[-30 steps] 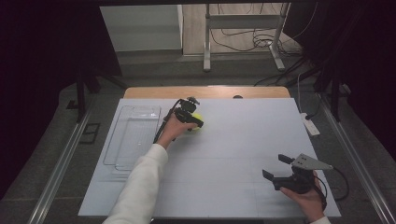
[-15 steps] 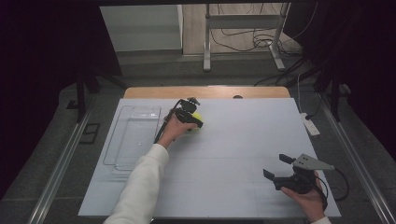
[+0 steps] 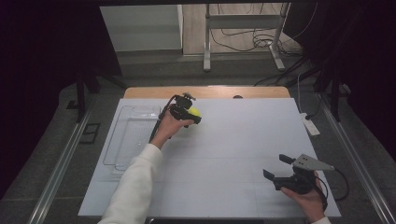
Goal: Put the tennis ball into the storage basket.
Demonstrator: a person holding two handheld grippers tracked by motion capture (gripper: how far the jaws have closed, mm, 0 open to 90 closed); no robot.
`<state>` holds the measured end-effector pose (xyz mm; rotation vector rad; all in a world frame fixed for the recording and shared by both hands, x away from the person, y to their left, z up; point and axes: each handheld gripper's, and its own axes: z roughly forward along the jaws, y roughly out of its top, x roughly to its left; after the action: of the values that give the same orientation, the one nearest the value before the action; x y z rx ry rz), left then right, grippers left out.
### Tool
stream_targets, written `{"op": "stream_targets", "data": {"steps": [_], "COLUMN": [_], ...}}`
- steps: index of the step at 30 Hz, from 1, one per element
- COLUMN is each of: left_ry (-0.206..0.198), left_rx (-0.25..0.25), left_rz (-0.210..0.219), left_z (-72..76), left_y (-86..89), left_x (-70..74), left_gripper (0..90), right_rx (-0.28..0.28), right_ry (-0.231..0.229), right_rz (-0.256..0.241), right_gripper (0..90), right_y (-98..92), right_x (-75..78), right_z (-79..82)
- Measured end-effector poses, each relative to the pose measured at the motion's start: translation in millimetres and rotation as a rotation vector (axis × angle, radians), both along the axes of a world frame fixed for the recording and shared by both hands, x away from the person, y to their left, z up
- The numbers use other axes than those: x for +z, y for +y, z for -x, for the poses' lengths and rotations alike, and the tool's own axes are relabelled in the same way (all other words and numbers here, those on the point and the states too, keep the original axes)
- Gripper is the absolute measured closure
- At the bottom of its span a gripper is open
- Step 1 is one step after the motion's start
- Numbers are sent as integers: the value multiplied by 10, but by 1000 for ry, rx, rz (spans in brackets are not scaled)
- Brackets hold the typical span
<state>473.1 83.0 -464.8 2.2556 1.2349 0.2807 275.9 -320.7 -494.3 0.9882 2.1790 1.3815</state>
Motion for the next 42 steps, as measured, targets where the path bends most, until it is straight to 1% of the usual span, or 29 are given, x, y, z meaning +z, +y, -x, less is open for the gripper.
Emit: {"op": "stream_targets", "data": {"steps": [1, 3, 4, 5, 6, 11, 12, 14, 15, 16, 17, 18, 19, 21, 24, 25, 28, 31, 36, 42], "left_ry": [-4, -14, -14, -22, -22, -56, -66, -74, -88, -88, -94, -106, -106, -123, -150, -150, -176, -197, -211, -224], "left_rx": [-4, -8, -8, -14, -14, -27, -25, -23, -17, -17, -13, -6, -6, -1, 5, 5, 8, 19, 18, 31], "left_rz": [3, 22, 22, 36, 36, 74, 89, 116, 134, 134, 147, 170, 170, 187, 225, 225, 258, 282, 295, 294], "left_z": [17, 56, 56, 96, 96, 254, 296, 353, 404, 404, 433, 490, 490, 549, 651, 651, 739, 816, 871, 885], "left_y": [13, 43, 43, 62, 62, 175, 213, 288, 350, 350, 388, 457, 457, 518, 633, 633, 719, 796, 850, 890], "left_x": [17, 51, 51, 74, 74, 146, 164, 195, 218, 218, 229, 245, 245, 263, 308, 308, 345, 365, 358, 347], "left_gripper": [267, 267, 267, 267, 267, 266, 266, 266, 266, 266, 266, 266, 266, 266, 266, 266, 266, 266, 266, 266], "right_rx": [1, 1, 1, 0, -1, -1, 0, 1, 0, 0, -1, -2, -2, -1, -1, -1, 1, -2, -1, -1], "right_ry": [0, -1, -1, -1, 0, 3, 2, 0, 2, 6, 6, 6, 6, 7, 11, 11, 11, 12, 13, 12], "right_rz": [1, 3, 3, 2, 2, 8, 9, 6, 6, 6, 7, 8, 8, 3, 8, 8, 8, 10, 12, 18], "right_gripper": [91, 91, 91, 91, 91, 91, 91, 91, 91, 91, 91, 91, 91, 91, 91, 91, 91, 91, 91, 92], "right_y": [2, 10, 10, 11, 11, 21, 25, 27, 25, 25, 27, 29, 29, 37, 48, 48, 55, 56, 60, 63], "right_x": [-1, -2, -2, -1, -2, -5, -3, -1, -1, -6, -8, -8, -8, -8, -16, -16, -14, -11, -15, -18], "right_z": [-2, -2, -2, -1, -1, -3, -2, -4, -5, -9, -10, -10, -10, -16, -26, -26, -24, -25, -28, -31]}}
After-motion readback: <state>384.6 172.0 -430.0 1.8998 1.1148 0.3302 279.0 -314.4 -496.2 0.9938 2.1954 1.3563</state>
